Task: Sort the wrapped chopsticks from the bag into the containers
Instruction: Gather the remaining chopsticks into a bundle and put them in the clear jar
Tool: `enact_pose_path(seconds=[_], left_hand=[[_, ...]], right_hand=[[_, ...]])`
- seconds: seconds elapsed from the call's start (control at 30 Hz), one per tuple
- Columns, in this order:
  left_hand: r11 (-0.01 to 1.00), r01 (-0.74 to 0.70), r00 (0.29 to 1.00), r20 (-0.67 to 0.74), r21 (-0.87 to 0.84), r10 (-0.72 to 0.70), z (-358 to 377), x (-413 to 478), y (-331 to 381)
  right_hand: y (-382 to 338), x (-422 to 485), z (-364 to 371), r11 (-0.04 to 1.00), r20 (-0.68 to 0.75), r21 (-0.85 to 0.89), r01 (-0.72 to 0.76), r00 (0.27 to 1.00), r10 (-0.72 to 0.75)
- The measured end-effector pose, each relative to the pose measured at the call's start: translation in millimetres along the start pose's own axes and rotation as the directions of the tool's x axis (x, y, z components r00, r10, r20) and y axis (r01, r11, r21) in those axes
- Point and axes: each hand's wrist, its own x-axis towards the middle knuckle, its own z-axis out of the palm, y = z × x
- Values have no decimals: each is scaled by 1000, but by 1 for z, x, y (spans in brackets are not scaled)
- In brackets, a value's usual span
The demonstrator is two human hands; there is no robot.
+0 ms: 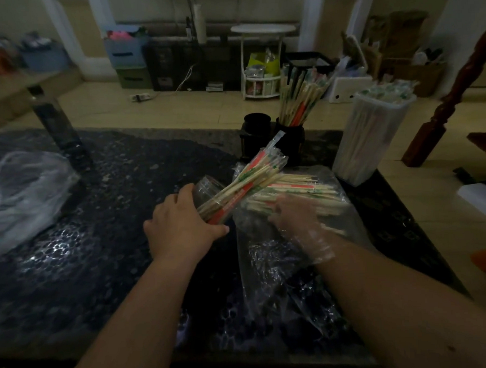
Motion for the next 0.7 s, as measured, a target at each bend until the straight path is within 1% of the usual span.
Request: enact_pose_path(seconds=[0.1, 0.17, 0.27, 0.37, 0.5, 0.6, 0.7], left_hand=[[1000, -9, 1000, -4, -9, 9, -1, -2, 2], [1000, -18, 1000, -9, -10, 18, -1, -4, 3], [1000, -26, 1000, -10, -4, 26, -2, -5, 3], [1000, -28, 1000, -4, -3, 28, -3, -6, 4], [999, -38, 999, -3, -4, 38, -4, -8, 4], [999, -42, 999, -3, -6, 42, -5, -9, 3], [999, -40, 999, 4, -12, 41, -5, -10, 4]], right_hand=[[-2, 2, 3, 995, 27, -65, 80, 997, -79], [-5, -1, 3, 989, 48, -74, 125, 991, -121], [-7, -7, 2, 992, 39, -49, 116, 993, -114], [-7, -13, 3, 992, 16, -81, 98, 995, -97], [-6, -24, 11, 1000, -57, 11, 21, 998, -21], [-6, -34, 12, 999, -99, -33, -8, 995, 5], [-6, -39, 11, 995, -74, -93, -23, 997, 16]])
